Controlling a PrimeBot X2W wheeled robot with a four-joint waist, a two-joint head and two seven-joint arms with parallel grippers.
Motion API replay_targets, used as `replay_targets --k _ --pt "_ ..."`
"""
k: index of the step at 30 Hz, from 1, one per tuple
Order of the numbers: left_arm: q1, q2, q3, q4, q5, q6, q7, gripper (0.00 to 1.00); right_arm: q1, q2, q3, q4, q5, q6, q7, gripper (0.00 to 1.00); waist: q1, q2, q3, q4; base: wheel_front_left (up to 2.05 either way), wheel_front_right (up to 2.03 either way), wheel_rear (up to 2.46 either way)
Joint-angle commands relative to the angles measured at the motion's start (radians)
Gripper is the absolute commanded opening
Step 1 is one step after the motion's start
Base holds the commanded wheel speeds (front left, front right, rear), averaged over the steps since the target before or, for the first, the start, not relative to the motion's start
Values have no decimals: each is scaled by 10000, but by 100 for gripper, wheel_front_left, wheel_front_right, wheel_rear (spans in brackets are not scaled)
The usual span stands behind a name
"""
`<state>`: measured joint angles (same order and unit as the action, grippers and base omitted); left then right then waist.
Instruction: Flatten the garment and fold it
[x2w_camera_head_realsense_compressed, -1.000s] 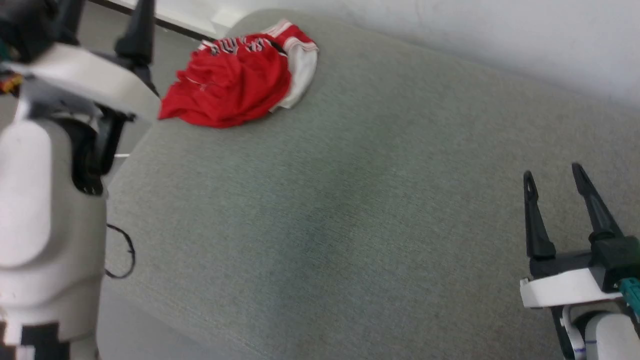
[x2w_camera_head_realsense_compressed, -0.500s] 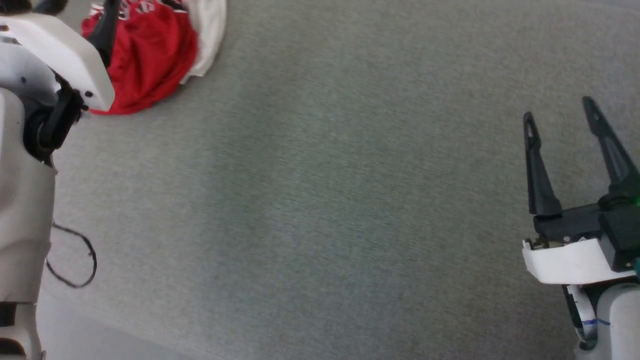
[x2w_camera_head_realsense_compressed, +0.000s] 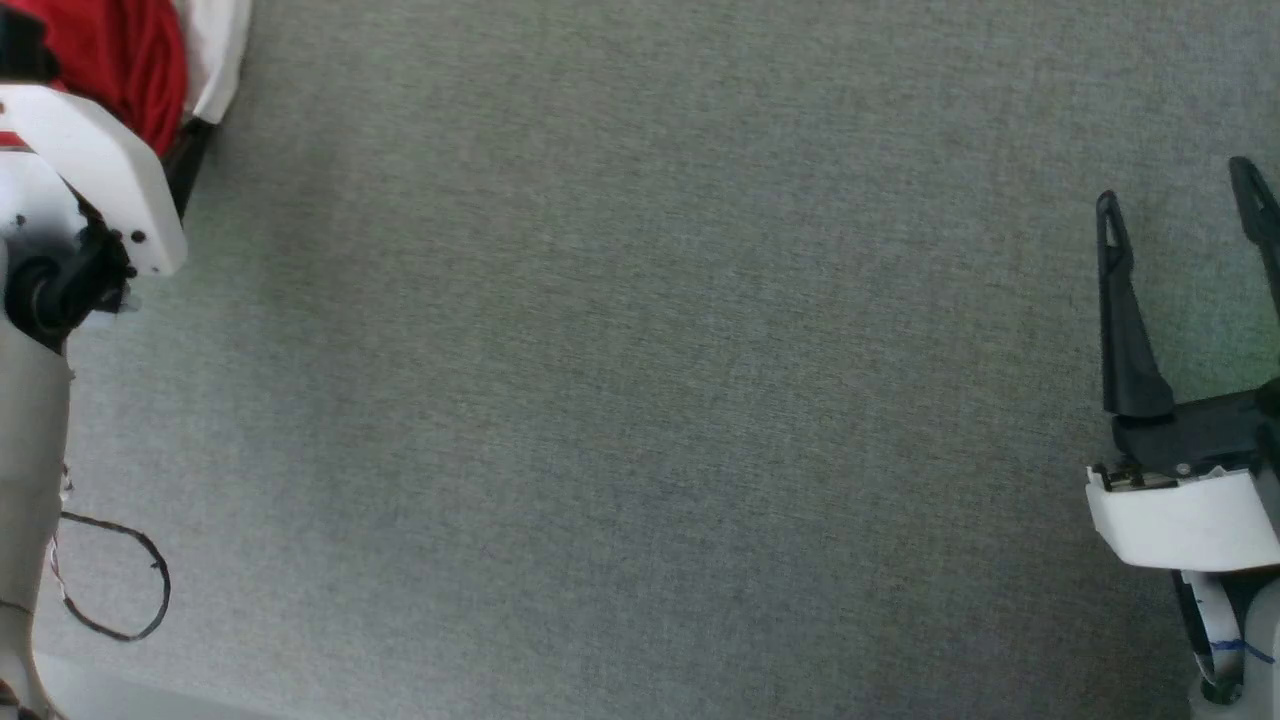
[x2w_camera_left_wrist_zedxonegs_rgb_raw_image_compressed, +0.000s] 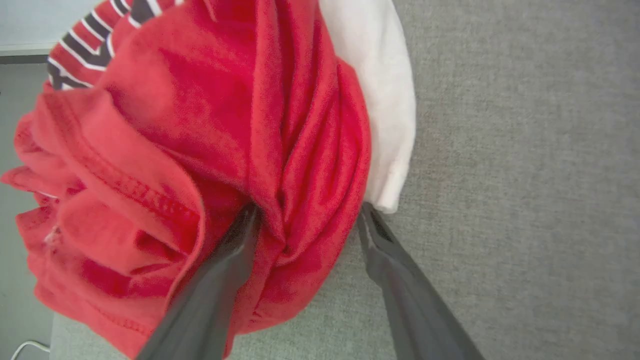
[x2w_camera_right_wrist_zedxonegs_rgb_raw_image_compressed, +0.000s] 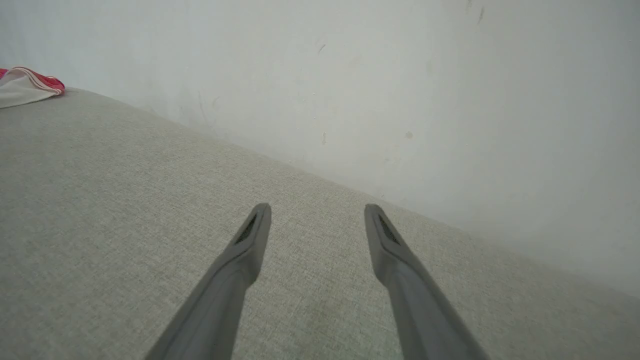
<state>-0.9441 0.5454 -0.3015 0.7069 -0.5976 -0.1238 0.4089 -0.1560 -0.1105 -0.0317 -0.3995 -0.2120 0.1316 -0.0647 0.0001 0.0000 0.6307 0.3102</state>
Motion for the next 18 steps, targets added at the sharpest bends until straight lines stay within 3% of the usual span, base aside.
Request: replay_targets --k 1,3,4,5,6,11,18 --pt "-195 56 -45 199 112 31 -162 100 -111 -64 -57 -128 -48 -9 31 100 -1 0 403 -318 0 0 0" --pt "-247 94 -130 426 255 58 -346 100 -118 -102 -105 -219 -52 -9 67 100 -1 0 474 -338 0 0 0" --pt "-283 92 -135 538 280 57 -488 22 -128 -116 -127 -260 -50 -9 82 100 -1 0 503 -340 0 0 0" --pt "-283 92 -135 538 280 57 -488 22 -128 -116 -127 -260 -50 -9 82 100 -1 0 503 -340 0 0 0" --pt "-314 69 -148 635 292 52 -623 0 -139 -122 -144 -291 -51 -9 95 100 -1 0 520 -337 0 0 0" --pt "-429 0 -239 1009 195 8 -884 0 -175 -66 -149 -241 -40 -9 37 100 -1 0 306 -289 0 0 0" --pt "-620 383 -331 1086 -39 -47 -1094 0 -170 195 -88 366 171 -9 -406 100 -1 0 -605 -276 0 0 0"
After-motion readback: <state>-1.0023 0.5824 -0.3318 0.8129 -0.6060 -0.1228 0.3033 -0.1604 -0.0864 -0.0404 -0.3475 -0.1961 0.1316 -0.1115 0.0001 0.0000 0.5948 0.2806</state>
